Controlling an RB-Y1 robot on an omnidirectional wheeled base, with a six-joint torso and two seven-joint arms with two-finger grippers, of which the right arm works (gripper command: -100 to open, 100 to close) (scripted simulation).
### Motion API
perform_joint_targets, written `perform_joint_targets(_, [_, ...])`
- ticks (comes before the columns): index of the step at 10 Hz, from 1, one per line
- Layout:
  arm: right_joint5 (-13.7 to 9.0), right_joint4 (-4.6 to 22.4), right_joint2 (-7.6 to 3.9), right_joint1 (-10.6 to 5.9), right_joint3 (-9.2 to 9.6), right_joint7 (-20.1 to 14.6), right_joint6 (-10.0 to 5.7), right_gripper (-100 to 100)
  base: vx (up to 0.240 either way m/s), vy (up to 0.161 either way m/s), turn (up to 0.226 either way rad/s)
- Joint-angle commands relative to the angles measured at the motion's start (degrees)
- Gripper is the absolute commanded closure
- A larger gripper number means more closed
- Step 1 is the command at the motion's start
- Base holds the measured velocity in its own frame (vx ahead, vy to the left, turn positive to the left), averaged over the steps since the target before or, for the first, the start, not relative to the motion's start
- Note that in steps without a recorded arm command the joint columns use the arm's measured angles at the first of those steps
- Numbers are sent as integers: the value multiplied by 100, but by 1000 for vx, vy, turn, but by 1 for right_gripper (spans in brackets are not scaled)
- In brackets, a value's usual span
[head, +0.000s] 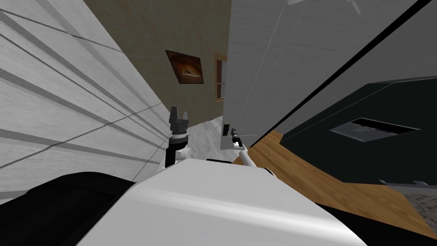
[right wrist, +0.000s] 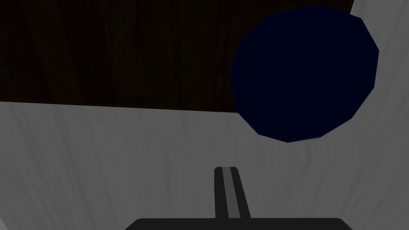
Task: Push the door open
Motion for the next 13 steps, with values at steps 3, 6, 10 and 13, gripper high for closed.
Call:
perform_joint_targets(3, [-11, -25, 54, -6, 99, -45, 39, -100, -219, -17, 12])
perform_joint_targets(6, [-25, -78, 211, -2, 205, -89, 86, -100, -237, 7, 18])
perform_joint_targets(10, [-25, -43, 143, -13, 189, -82, 48, -100, -7, 10, 18])
perform_joint_targets(13, [-24, -13, 124, -23, 156, -76, 6, -100, 234, 38, 25])
